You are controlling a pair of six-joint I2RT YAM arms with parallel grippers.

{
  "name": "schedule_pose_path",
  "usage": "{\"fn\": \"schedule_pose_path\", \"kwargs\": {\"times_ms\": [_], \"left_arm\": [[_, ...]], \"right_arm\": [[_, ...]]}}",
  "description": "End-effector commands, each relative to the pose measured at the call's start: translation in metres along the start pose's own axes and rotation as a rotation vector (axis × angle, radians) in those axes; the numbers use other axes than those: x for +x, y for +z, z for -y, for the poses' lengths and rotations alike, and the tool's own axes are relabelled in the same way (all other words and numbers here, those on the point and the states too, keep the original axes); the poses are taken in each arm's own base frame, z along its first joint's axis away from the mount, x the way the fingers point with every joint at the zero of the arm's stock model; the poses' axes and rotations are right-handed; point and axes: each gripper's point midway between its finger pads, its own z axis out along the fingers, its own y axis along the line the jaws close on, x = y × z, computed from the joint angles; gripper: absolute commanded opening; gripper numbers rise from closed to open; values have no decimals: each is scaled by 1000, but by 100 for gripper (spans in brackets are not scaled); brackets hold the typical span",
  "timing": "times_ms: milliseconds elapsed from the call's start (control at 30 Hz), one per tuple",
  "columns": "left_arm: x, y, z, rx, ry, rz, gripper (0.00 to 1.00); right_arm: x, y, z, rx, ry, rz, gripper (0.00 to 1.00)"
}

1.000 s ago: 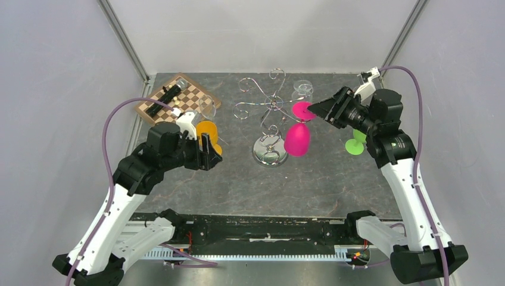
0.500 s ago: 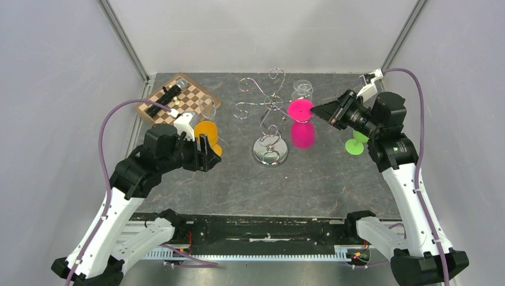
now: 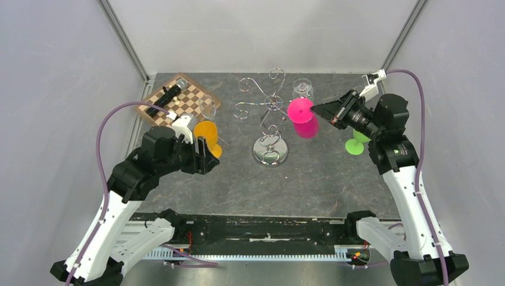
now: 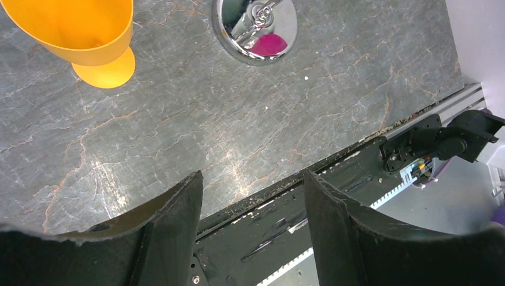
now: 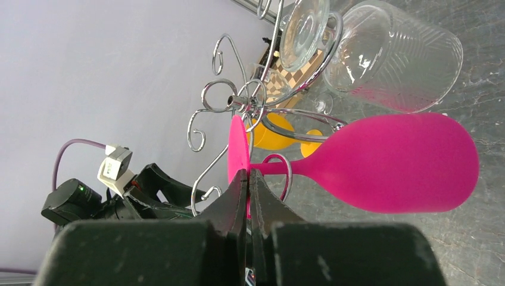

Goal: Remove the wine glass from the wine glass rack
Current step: Pick up the wine glass from the wine rack.

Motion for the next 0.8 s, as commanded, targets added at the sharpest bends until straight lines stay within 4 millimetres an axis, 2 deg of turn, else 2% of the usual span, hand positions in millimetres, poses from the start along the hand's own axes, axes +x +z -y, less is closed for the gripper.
{"fn": "schedule_pose_path", "kwargs": {"times_ms": [0, 333, 767], "left_arm": [[-6, -9, 3, 6, -16, 33, 69], [-11, -18, 5, 2, -7, 49, 69], [-13, -25, 9, 19, -7, 64, 69]], "right_arm": [[-5, -7, -20, -65, -27, 22, 0], [-5, -15, -30, -90, -28, 27, 0], [6, -28, -35, -100, -23, 12, 0]]}}
